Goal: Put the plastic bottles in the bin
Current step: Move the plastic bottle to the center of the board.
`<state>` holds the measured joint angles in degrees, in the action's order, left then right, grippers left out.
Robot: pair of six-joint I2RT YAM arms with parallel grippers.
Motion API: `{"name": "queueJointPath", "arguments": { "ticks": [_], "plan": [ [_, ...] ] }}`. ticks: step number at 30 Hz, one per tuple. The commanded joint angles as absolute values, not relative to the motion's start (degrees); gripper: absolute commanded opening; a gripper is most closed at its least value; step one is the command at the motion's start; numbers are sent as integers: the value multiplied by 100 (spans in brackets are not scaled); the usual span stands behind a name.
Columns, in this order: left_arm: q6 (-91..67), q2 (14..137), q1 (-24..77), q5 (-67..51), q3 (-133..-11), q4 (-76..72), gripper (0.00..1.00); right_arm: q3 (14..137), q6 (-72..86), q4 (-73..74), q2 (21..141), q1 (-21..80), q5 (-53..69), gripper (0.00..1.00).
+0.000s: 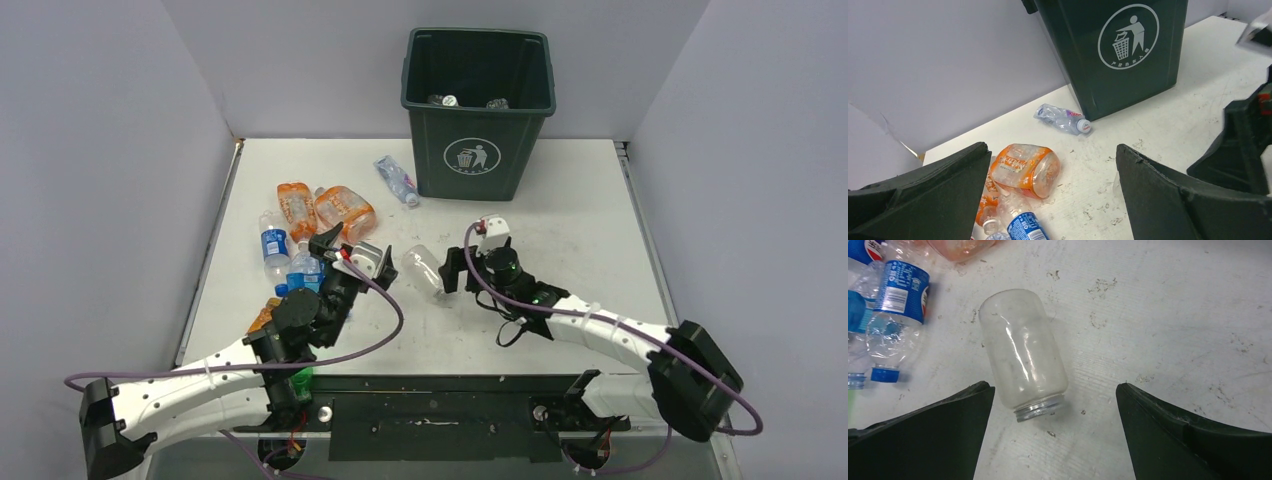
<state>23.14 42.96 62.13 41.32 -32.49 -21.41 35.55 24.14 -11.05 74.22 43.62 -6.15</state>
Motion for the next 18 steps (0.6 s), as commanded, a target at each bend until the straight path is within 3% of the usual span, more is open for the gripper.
{"name": "queueJointPath", "arguments": {
  "ticks": [1, 6, 10, 15, 18],
  "plan": [
    [2249, 4526, 6248, 4112, -3425, -2180, 96, 3106, 2918, -960, 6359, 4395, -947, 98],
    [1127, 5425, 5970, 3355, -4206, -1355, 96, 2370, 3429, -1451, 5750, 4401, -619, 96],
    [77, 6565, 5210, 2071, -5434, -96, 100, 2019, 3632, -1842, 5773, 4424, -410, 90],
    [-135, 7783, 4711, 1347, -6319, 293, 80, 1629, 3692, -2537, 5796, 4535, 39, 69],
    [-114, 8458, 4558, 1337, -6541, 200, 59, 1535, 3675, -2795, 5978, 4864, 86, 57]
  ]
}}
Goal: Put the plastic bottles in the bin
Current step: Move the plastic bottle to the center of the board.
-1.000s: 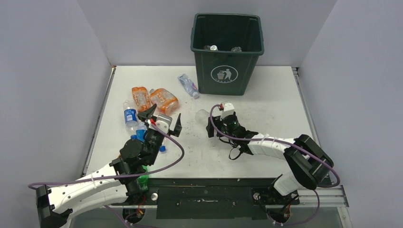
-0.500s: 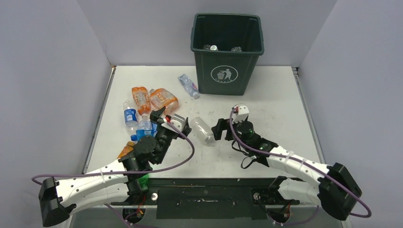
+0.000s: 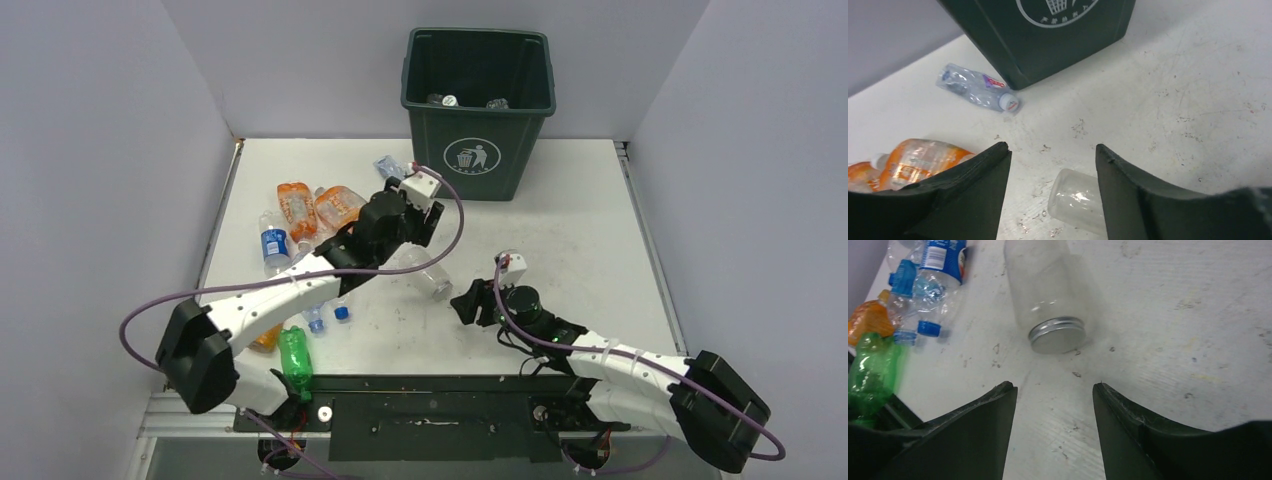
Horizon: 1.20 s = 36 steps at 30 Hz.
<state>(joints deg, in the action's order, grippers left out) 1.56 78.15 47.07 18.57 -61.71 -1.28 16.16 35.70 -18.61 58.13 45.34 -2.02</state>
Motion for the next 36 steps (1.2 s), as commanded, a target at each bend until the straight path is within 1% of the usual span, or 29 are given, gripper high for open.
{"name": "queueJointPath", "arguments": {
  "ticks": [1, 4, 6, 10, 15, 17, 23, 28, 32, 36],
  "plan": [
    [-124, 8618, 4514, 1336, -6548, 110, 53, 1514, 3670, -2910, 6075, 4990, 61, 54],
    [-190, 8977, 4390, 1204, -6482, -392, 45, 1522, 3682, -3311, 6532, 5292, 18, 52],
    [-190, 9198, 4360, 1111, -6460, -649, 43, 1609, 3726, -3591, 6932, 5353, 22, 51],
    [-176, 9736, 4331, 1091, -6654, -853, 41, 1878, 3875, -3986, 7737, 5361, 18, 48],
    [-167, 10422, 4278, 929, -7067, -912, 40, 2222, 4144, -4229, 8436, 5346, 18, 49],
    [-140, 10690, 4259, 852, -7248, -801, 40, 2294, 4243, -4245, 8610, 5308, -179, 49],
    [-143, 11323, 4219, 583, -7692, -443, 39, 2204, 4502, -4258, 8752, 5197, -396, 51],
    [-200, 11555, 4190, 438, -7808, -148, 35, 1984, 4590, -4134, 8548, 5056, -687, 54],
    [-603, 11365, 4152, 425, -7533, -92, 32, 1785, 4698, -4163, 8372, 4717, -658, 58],
    [-1073, 10886, 4147, 483, -6910, -221, 31, 1706, 4801, -4343, 8332, 4339, -406, 61]
  ]
}}
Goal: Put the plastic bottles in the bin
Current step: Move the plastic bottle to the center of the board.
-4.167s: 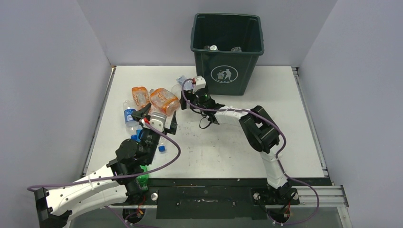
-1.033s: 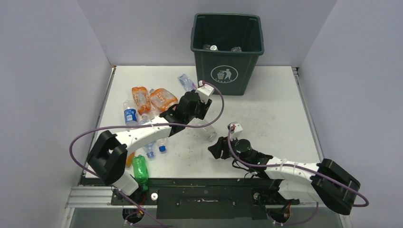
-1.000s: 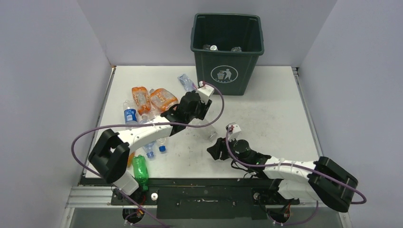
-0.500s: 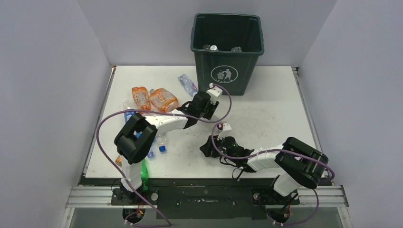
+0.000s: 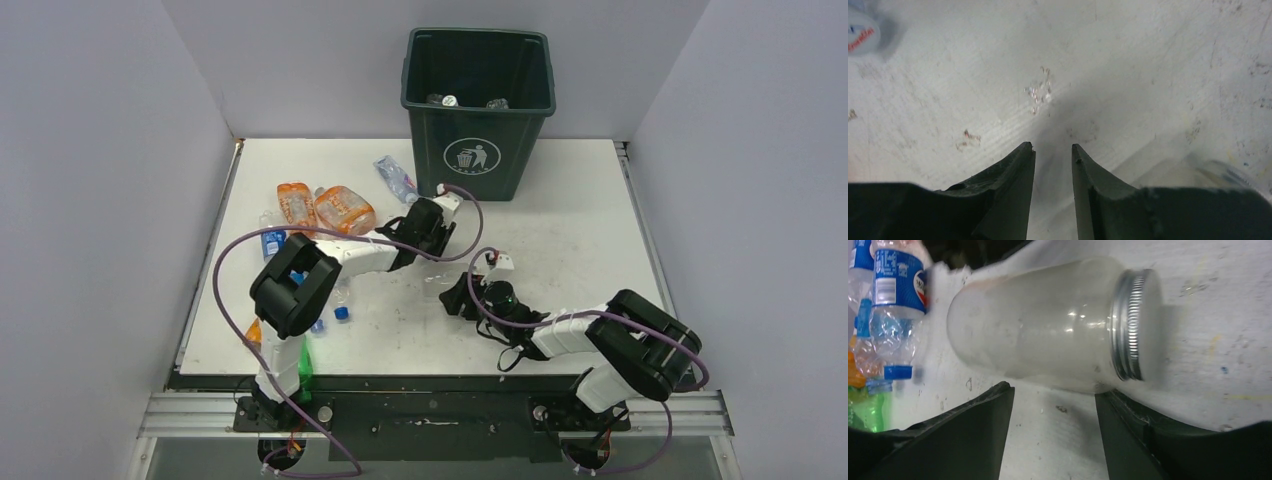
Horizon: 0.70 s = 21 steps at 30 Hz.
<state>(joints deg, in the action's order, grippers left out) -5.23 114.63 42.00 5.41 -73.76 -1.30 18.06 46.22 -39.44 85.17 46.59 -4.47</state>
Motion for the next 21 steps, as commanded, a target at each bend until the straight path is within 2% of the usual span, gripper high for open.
{"name": "queueJointPath", "arguments": {
  "ticks": [1, 6, 9, 16, 21],
  "plan": [
    [-1182, 10749, 4156, 524, -6738, -272, 31, 1679, 4832, -4433, 8317, 4267, -315, 63],
    [-1758, 10114, 4170, 621, -5865, -687, 31, 1668, 4848, -4496, 8171, 4104, 143, 86],
    [-2163, 9847, 4210, 573, -5339, -1088, 31, 1619, 4860, -4320, 7972, 4048, 246, 92],
    [-2701, 9523, 4494, 730, -4768, -1631, 31, 1625, 5160, -3786, 7351, 3956, 327, 99],
    [-2955, 9382, 4707, 1012, -4532, -1943, 31, 2314, 5002, -2590, 7504, 3952, 210, 100]
  ]
}}
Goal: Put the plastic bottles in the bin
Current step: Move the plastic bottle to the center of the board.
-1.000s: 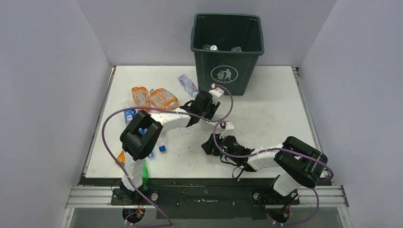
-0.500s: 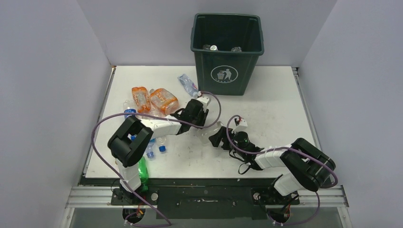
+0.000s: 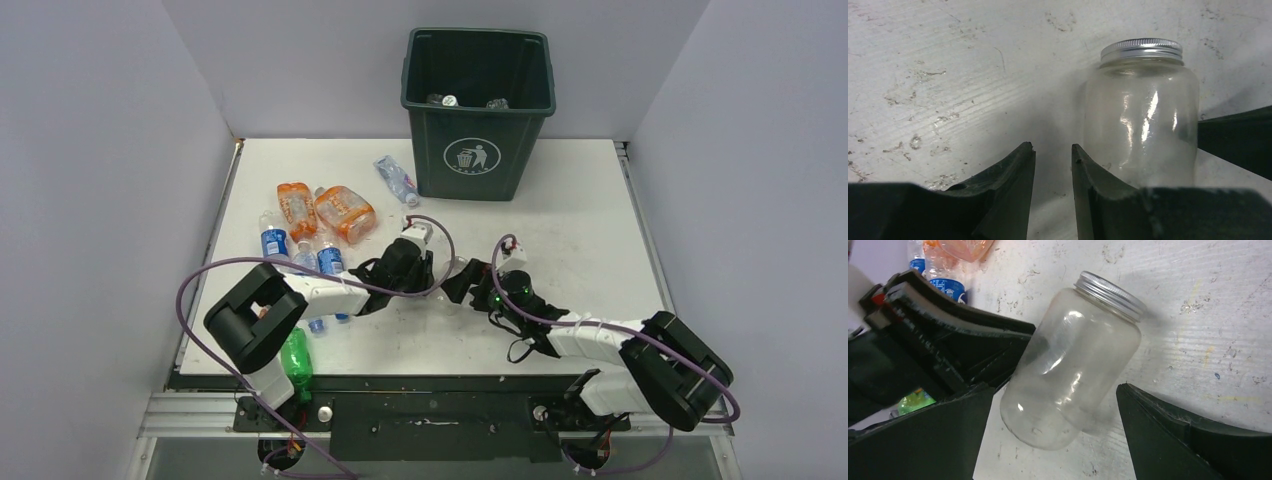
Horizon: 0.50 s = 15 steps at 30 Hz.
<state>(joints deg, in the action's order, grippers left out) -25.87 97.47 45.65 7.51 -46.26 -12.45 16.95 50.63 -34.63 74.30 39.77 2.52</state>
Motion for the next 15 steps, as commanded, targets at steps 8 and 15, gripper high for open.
{"name": "queueJointPath", "arguments": {
  "ticks": [8, 15],
  "plan": [
    [-3169, 9224, 4877, 1140, -4241, -2350, 31, 2714, 4852, -1911, 8108, 3971, 237, 100],
    [-3247, 8915, 5020, 1347, -3965, -2495, 31, 2845, 4650, -1576, 8655, 3971, 134, 86]
  ]
}}
